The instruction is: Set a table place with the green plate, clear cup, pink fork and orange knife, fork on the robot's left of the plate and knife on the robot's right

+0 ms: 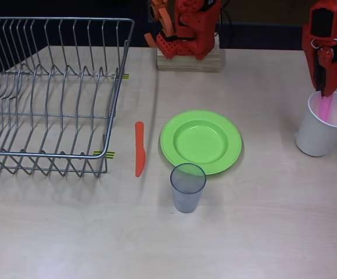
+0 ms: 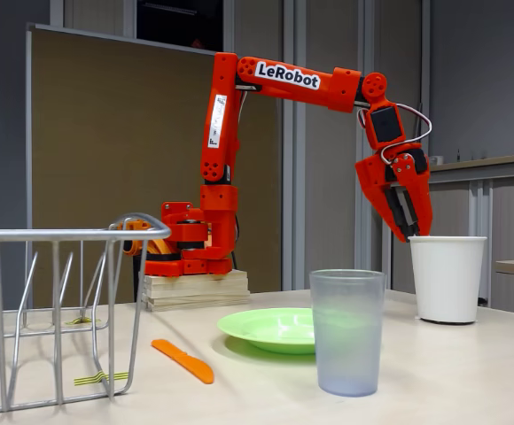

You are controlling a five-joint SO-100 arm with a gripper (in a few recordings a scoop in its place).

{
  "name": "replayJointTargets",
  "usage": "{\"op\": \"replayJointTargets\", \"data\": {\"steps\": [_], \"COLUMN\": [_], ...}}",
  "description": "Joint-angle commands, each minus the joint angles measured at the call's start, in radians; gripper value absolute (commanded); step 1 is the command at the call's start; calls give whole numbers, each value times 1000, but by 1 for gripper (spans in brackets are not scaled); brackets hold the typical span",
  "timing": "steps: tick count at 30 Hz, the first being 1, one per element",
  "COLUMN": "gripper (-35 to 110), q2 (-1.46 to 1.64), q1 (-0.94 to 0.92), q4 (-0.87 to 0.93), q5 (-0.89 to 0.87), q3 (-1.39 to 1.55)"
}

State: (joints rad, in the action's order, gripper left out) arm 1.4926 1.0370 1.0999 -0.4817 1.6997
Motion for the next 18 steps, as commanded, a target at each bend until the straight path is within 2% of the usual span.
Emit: {"op": "replayJointTargets", "data": {"steps": [1, 9, 18], "gripper": [0, 0, 0], "q2": [32, 40, 20], "q1": [14, -21, -48], "q4": [17, 152, 397], "q5": [14, 83, 94], "q3": [-15, -181, -492]}}
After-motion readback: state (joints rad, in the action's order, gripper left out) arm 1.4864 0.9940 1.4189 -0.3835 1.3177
